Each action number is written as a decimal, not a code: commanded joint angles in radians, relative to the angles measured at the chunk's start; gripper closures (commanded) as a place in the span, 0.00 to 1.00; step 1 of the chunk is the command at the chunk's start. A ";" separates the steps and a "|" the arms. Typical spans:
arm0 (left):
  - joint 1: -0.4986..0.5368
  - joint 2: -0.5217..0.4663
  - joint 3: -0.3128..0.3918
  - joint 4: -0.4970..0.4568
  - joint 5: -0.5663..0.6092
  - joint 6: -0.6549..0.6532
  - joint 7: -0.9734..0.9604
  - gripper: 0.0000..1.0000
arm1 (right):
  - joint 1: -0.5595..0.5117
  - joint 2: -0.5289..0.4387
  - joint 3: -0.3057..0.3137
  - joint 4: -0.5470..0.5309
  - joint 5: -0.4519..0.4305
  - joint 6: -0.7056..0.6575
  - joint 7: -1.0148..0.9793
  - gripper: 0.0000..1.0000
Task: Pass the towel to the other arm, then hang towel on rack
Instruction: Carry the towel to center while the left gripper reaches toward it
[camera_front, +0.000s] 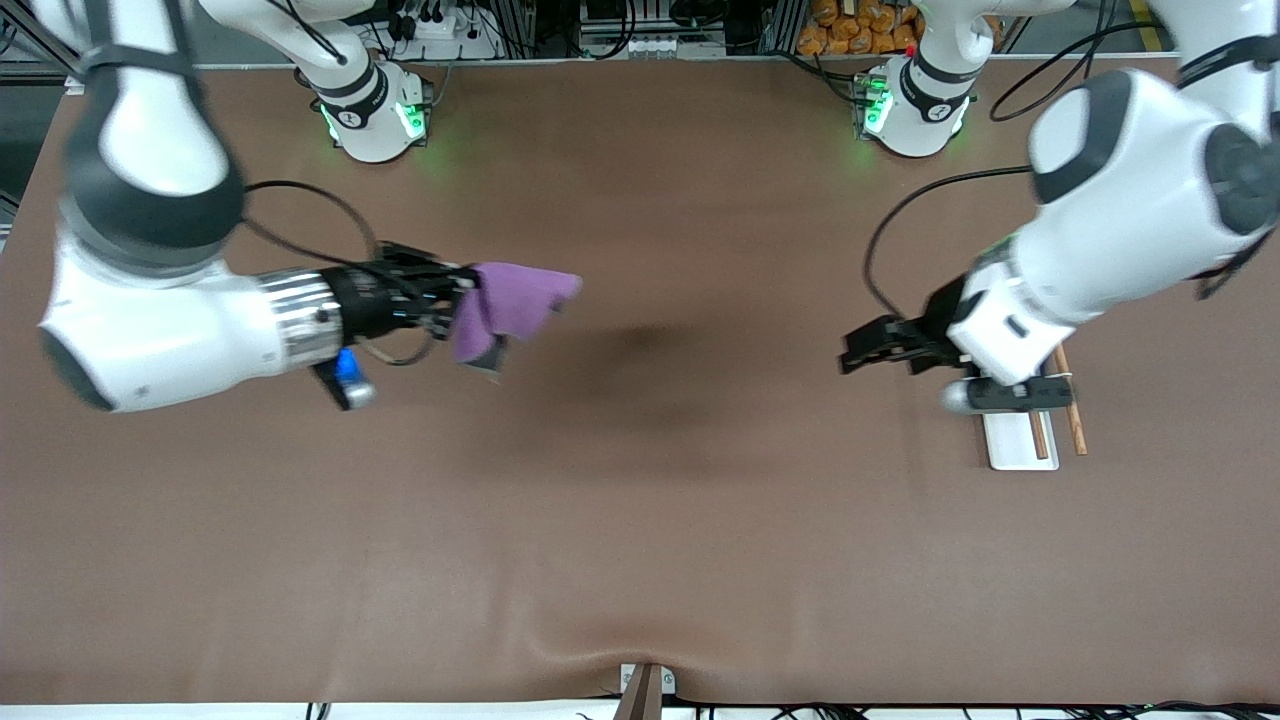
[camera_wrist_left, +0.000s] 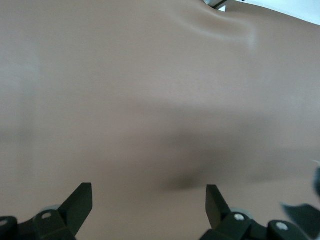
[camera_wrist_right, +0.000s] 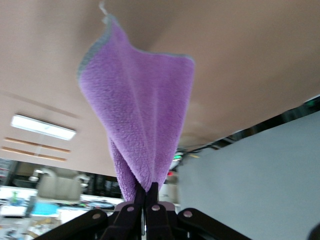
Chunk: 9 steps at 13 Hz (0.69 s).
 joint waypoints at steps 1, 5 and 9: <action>-0.043 0.041 0.004 0.014 -0.015 0.037 -0.114 0.00 | 0.123 -0.003 -0.017 -0.019 0.039 0.194 0.133 1.00; -0.083 0.096 0.003 0.026 -0.018 0.095 -0.194 0.00 | 0.240 0.032 -0.018 -0.022 0.146 0.541 0.233 1.00; -0.086 0.119 0.003 0.026 -0.044 0.112 -0.195 0.00 | 0.312 0.069 -0.017 -0.021 0.171 0.762 0.287 1.00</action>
